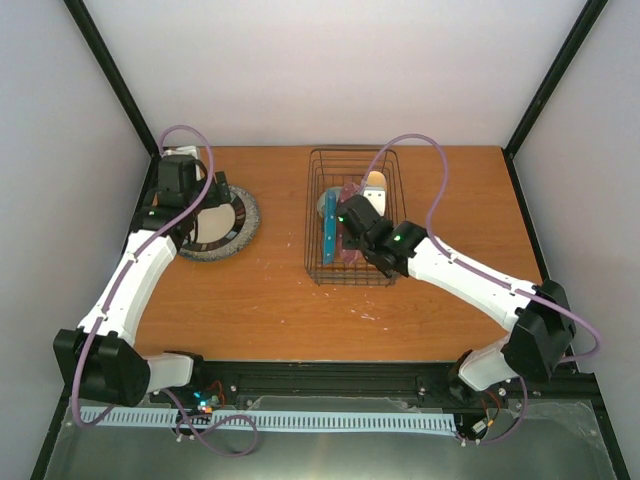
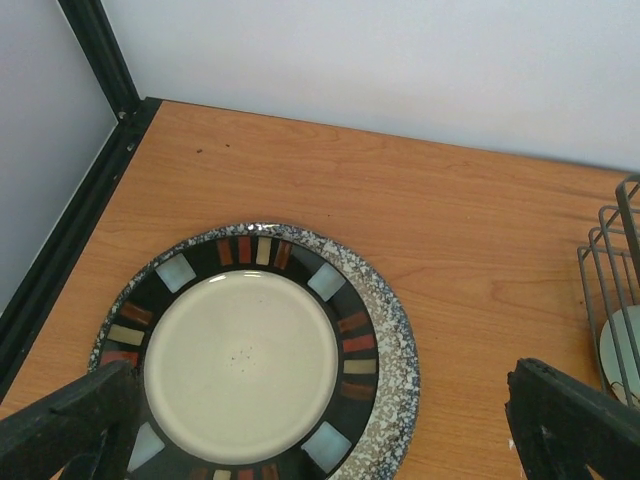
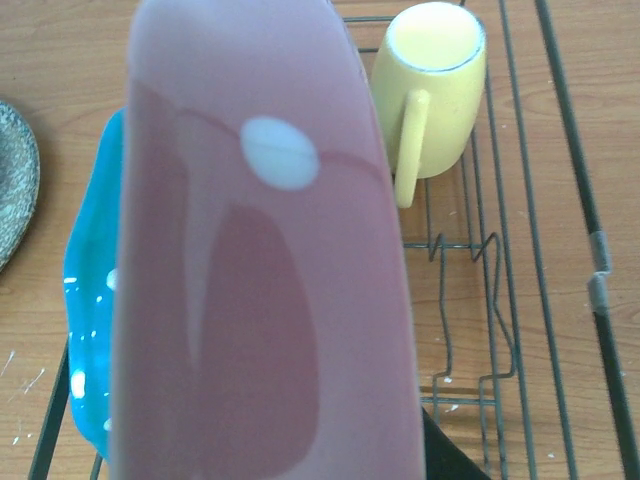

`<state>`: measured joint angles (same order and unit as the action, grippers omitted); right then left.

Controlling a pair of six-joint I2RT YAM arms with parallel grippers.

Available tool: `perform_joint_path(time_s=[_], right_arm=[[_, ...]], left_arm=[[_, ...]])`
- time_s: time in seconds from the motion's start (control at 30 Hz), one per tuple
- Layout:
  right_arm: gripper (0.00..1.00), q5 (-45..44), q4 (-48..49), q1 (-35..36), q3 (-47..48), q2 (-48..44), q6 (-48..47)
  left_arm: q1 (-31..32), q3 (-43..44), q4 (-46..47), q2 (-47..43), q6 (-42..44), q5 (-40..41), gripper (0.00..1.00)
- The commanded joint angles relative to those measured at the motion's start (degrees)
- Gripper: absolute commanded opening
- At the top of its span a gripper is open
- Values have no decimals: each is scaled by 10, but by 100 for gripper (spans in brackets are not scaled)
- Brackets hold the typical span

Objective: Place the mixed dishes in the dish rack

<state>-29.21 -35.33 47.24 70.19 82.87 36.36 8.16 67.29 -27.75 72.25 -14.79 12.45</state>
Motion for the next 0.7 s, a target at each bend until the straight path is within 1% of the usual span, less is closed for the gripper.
perform_joint_path(time_s=[0.0, 0.13, 0.33, 0.57, 0.67], right_arm=[[3, -20, 72, 15, 12, 5, 20], [3, -19, 74, 20, 16, 21, 21], [3, -58, 41, 29, 37, 49, 20], [3, -88, 24, 41, 49, 89, 22], [3, -83, 24, 42, 50, 107, 23]], left_arm=[[2, -8, 19, -21, 14, 6, 100], [2, -13, 19, -25, 19, 16, 100], [2, -19, 23, -26, 24, 23, 100], [2, -23, 26, -26, 28, 25, 100], [2, -27, 26, -27, 32, 29, 100]])
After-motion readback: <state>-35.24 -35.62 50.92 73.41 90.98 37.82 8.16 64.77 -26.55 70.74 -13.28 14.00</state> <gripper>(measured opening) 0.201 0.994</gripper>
